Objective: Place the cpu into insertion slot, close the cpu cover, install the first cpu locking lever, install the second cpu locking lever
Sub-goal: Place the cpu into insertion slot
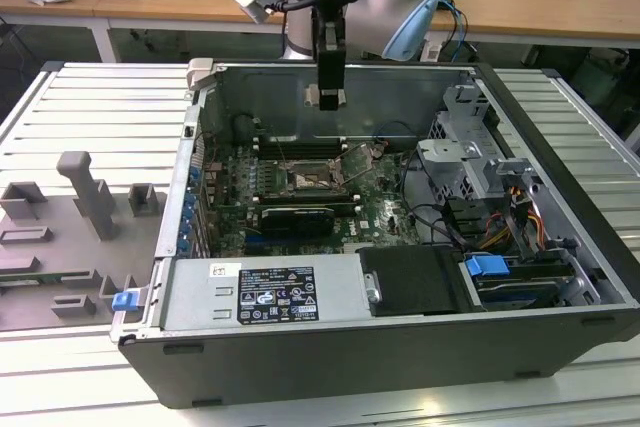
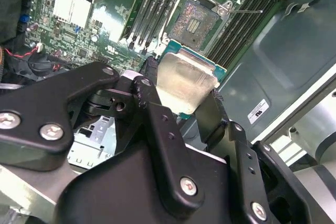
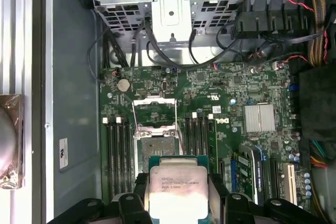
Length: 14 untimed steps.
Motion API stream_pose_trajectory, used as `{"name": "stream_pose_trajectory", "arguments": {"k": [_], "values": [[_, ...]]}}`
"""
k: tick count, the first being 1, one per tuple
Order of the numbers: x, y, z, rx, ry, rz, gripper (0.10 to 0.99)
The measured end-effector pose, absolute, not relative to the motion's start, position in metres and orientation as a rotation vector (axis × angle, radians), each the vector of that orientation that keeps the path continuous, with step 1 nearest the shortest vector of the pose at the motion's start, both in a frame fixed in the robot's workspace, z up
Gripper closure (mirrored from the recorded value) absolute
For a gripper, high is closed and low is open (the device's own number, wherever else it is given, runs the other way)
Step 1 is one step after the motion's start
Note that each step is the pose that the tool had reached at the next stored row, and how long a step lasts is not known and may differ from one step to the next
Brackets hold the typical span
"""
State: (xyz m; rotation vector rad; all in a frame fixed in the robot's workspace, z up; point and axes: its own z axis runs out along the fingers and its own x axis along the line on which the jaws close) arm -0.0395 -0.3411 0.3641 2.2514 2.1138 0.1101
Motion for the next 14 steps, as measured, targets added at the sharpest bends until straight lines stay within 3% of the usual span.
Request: {"name": "stream_pose_trajectory", "arguments": {"k": [14], "values": [[-0.0395, -0.3411, 0.3624, 2.329, 2.024, 0.107, 0.553]]}}
